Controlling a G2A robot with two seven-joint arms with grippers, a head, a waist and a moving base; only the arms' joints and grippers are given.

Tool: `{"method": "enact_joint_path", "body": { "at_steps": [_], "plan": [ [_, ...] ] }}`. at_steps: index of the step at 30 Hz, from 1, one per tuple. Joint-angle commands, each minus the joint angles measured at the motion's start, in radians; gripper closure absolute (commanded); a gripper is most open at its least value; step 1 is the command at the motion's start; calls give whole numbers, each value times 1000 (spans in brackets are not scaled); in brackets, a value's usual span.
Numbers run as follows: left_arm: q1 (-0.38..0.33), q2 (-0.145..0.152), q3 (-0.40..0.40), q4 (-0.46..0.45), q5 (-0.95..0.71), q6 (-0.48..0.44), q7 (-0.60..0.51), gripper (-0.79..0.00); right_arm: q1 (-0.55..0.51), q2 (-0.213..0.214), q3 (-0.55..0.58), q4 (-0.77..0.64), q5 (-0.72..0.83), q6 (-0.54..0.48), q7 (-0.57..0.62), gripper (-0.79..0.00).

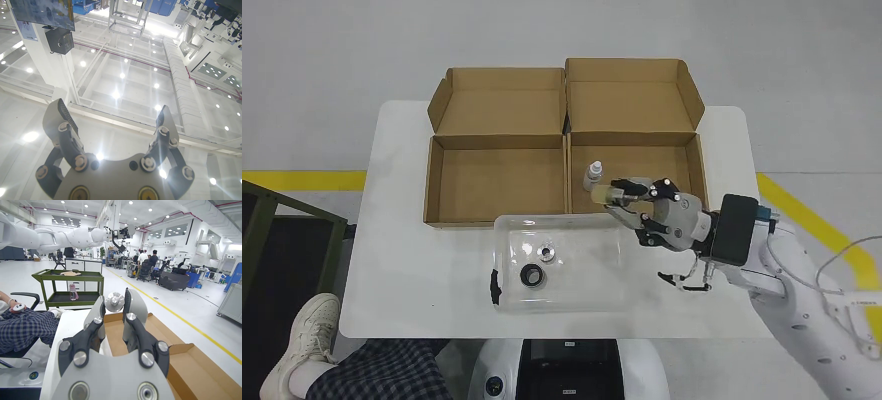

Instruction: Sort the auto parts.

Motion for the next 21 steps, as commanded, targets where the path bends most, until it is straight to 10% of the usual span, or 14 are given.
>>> {"method": "enact_joint_path", "body": {
  "at_steps": [1, 21],
  "plan": [
    [0, 0, 0, 0, 0, 0, 0, -785, -3, -2, 4, -1, -2, -2, 1, 0],
    [0, 0, 0, 0, 0, 0, 0, -785, -13, -26, 9, -8, -19, -24, 62, 0]
  ]
}}
